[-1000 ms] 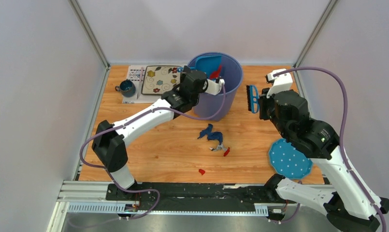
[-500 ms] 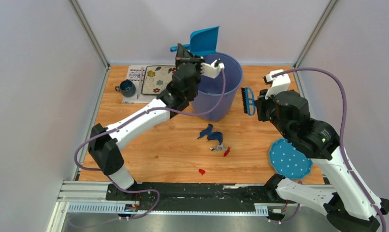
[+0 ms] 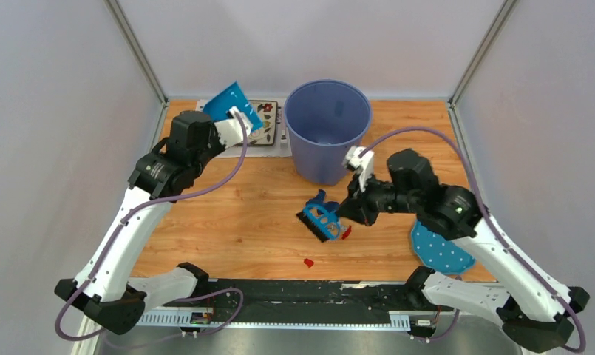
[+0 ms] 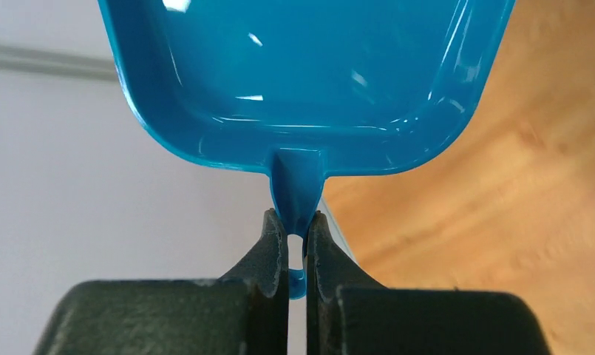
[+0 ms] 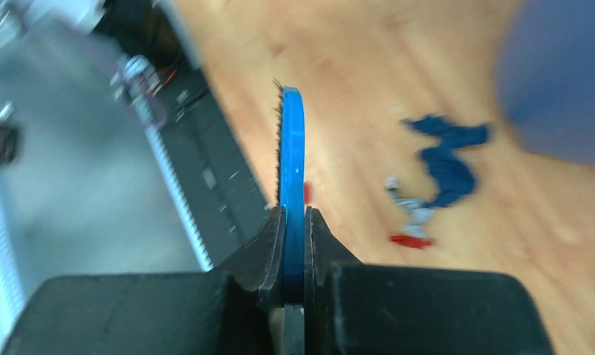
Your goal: Sweep away the paper scraps from the table
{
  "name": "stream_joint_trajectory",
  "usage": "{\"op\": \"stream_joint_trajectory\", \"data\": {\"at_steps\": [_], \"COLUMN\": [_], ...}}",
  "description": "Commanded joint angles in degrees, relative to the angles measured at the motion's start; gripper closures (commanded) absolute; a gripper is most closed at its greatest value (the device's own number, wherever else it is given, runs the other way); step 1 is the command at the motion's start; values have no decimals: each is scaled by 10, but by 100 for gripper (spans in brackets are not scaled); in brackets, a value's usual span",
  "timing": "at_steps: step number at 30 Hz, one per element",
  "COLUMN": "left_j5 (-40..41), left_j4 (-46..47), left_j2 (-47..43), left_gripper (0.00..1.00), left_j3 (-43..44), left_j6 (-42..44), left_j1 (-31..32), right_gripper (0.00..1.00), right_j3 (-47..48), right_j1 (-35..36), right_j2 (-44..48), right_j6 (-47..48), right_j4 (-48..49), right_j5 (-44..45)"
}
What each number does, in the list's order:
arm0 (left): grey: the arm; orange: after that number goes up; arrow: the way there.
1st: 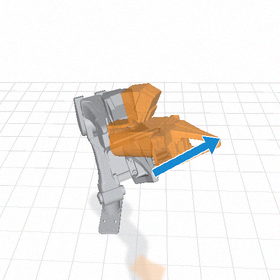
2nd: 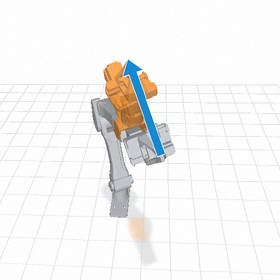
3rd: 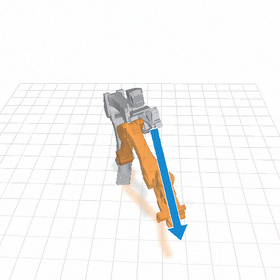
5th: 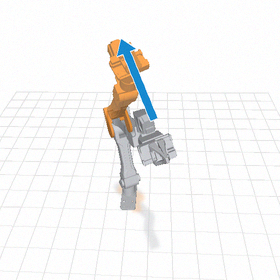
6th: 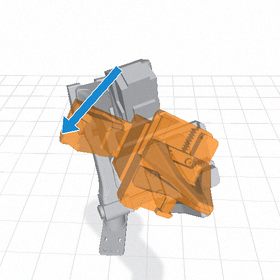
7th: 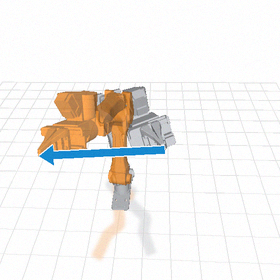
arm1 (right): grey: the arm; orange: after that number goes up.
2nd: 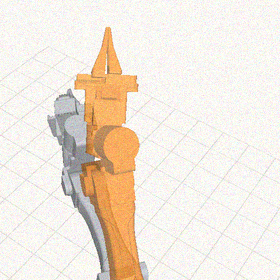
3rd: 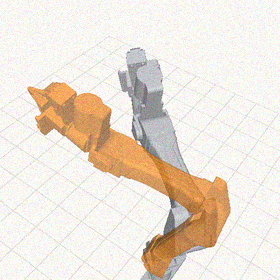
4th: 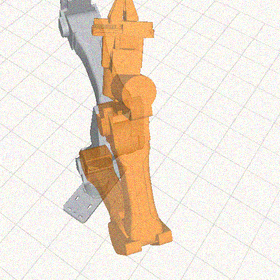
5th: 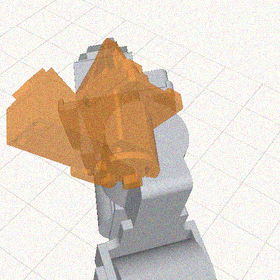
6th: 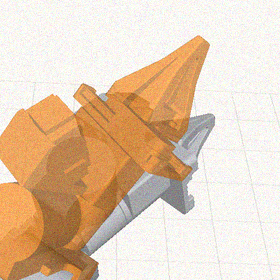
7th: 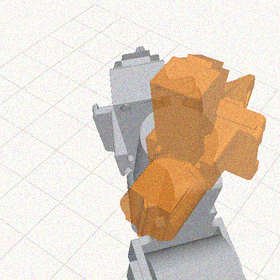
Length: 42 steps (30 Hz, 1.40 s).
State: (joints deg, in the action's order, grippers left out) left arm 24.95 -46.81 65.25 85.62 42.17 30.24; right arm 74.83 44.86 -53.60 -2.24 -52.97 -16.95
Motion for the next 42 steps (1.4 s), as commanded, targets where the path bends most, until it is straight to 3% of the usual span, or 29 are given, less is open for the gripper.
{"op": "stream_joint_trajectory", "data": {"at_steps": [1, 6, 12, 18, 25, 28, 32, 36, 42], "left_j5": [-71, -163, -241, -293, -361, -378, -383, -369, -325], "left_j4": [-151, -193, -166, -153, -173, -174, -173, -172, -155], "left_j2": [-42, -73, -65, -44, -30, -30, -14, 17, 73], "left_gripper": [100, 100, 100, 100, 100, 100, 100, 100, 100], "left_j3": [-83, -192, -331, -359, -365, -368, -369, -374, -362], "left_j6": [-76, -96, -105, -104, -83, -79, -82, -90, -89], "left_j1": [-55, -96, -99, -99, -98, -98, -84, -23, 62], "right_gripper": [100, 100, 100, 100, 100, 100, 100, 100, 100], "right_j3": [-77, -90, -114, -123, -101, -80, -54, -33, -46], "right_j1": [32, 73, 73, 64, 16, 7, 8, 8, -18], "right_j2": [-18, -119, -212, -270, -310, -301, -259, -184, -125], "right_j6": [41, 60, 67, 47, 10, 3, -18, -56, -135], "right_j4": [60, 52, 52, 97, 68, 39, 19, -41, -130], "right_j5": [-192, -202, -116, -65, 82, 104, 63, 76, 278]}}
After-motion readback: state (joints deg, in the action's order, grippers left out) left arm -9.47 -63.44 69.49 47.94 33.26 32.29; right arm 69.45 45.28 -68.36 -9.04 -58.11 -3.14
